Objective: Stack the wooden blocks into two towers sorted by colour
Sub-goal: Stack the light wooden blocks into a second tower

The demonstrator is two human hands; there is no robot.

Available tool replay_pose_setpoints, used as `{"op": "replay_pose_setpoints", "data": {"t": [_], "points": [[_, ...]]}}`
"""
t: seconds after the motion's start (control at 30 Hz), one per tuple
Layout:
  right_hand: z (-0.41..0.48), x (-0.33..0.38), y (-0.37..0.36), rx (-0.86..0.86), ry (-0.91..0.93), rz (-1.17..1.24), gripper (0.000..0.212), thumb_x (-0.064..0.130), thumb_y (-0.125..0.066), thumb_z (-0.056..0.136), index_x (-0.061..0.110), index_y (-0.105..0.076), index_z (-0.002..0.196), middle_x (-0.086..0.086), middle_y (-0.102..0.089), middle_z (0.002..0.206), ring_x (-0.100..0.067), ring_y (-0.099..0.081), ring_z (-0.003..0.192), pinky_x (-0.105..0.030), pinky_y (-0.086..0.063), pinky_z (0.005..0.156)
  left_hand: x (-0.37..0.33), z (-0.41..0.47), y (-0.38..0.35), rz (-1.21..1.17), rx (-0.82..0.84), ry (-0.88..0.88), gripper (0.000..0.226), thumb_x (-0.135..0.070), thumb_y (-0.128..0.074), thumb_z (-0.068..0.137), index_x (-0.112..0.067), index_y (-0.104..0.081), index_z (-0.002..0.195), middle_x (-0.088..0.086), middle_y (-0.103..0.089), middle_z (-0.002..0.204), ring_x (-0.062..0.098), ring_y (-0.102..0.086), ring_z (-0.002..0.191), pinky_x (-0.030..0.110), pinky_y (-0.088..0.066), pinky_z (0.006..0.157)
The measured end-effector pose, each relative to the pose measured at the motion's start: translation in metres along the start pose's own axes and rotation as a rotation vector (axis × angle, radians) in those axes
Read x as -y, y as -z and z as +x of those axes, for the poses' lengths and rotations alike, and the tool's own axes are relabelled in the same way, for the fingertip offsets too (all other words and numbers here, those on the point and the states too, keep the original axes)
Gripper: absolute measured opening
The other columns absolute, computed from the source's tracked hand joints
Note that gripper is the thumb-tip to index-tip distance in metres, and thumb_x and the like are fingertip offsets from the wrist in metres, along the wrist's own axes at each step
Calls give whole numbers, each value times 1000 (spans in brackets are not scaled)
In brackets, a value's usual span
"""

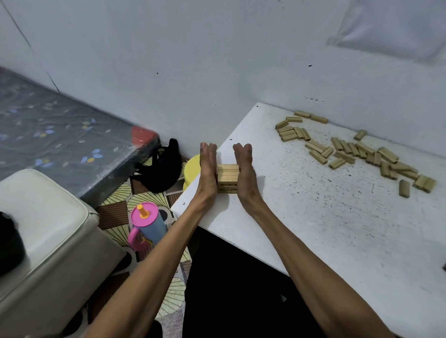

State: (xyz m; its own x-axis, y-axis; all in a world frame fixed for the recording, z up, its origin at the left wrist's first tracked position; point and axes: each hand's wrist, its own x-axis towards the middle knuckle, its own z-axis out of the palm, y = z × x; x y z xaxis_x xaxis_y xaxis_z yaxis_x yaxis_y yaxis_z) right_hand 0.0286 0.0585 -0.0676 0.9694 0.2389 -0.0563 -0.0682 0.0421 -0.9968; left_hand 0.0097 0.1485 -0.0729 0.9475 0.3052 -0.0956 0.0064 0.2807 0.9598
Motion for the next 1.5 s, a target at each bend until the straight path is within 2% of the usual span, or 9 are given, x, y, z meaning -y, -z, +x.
{"op": "replay_pose_setpoints", "data": {"t": [0.17, 0.3, 0.53, 0.73, 0.83, 1.0, 1.23, 1.4, 1.5], "points": [[0, -1, -4, 1, -5, -34, 89, 80, -19, 92, 26, -32, 162, 12, -31, 167, -2, -27, 151, -38, -19, 129, 2, -3, -2, 28, 12, -4, 99, -82, -23, 86, -22, -22, 165, -12, -24, 170, -3, -22, 153, 23, -17, 122], [-1, -3, -5, 7, 25, -51, 68, 60, -14, 108, 23, -28, 163, 10, -25, 169, 10, -21, 140, -22, -13, 121, 0, -5, -3, 41, 21, 3, 94, -81, -21, 93, -21, -24, 165, -11, -22, 170, 0, -20, 154, 27, -16, 125], [1, -5, -6, -24, 4, 33, 87, 78, -19, 92, 26, -32, 162, 11, -32, 167, -3, -29, 151, -32, -22, 126, 5, -3, -8, 35, -18, -5, 75, -64, -10, 106, -20, -21, 165, -8, -22, 171, 4, -15, 157, 31, -10, 129], [3, -7, -5, -39, 7, 55, 65, 60, -19, 109, 23, -37, 159, 11, -36, 164, 6, -33, 138, -29, -26, 123, 6, -1, -9, 13, -34, -12, 80, -70, -13, 104, -20, -23, 165, -8, -25, 170, 3, -17, 156, 32, -11, 129], [3, -7, -6, -55, -3, 97, 72, 69, -22, 104, 24, -44, 156, 9, -43, 160, 0, -40, 140, -37, -29, 125, 5, 1, -10, 8, -51, -14, 76, -65, -11, 105, -19, -23, 165, -8, -26, 170, 4, -18, 156, 32, -12, 129], [4, -5, -1, -74, -4, 141, 71, 69, -23, 103, 25, -45, 154, 6, -48, 158, -6, -42, 145, -42, -28, 126, 4, 0, -7, -19, -25, -19, 74, -61, -9, 107, -16, -20, 165, -7, -27, 169, 0, -28, 149, 12, -29, 105], [4, -4, 11, -54, -27, 157, 68, 60, -17, 108, 21, -31, 162, 5, -41, 163, -6, -33, 150, -32, -26, 123, 3, 1, 5, -19, -5, -22, 74, -58, -5, 107, -13, -13, 166, 0, -23, 171, 10, -22, 156, 19, -23, 113], [2, -6, 6, -15, -7, 46, 67, 61, -13, 107, 26, -29, 162, 10, -33, 167, -4, -25, 153, -29, -16, 125, 1, -2, 2, 49, 32, -40, 92, -79, -15, 94, -20, -18, 166, -8, -24, 170, 3, -24, 153, 29, -17, 127], [3, -6, 6, -7, 5, 15, 67, 61, -12, 108, 25, -27, 163, 11, -30, 168, -2, -23, 153, -29, -13, 126, 4, 3, 2, 33, 17, -39, 84, -72, -14, 100, -20, -20, 165, -8, -27, 169, -2, -27, 147, 27, -17, 126]]}}
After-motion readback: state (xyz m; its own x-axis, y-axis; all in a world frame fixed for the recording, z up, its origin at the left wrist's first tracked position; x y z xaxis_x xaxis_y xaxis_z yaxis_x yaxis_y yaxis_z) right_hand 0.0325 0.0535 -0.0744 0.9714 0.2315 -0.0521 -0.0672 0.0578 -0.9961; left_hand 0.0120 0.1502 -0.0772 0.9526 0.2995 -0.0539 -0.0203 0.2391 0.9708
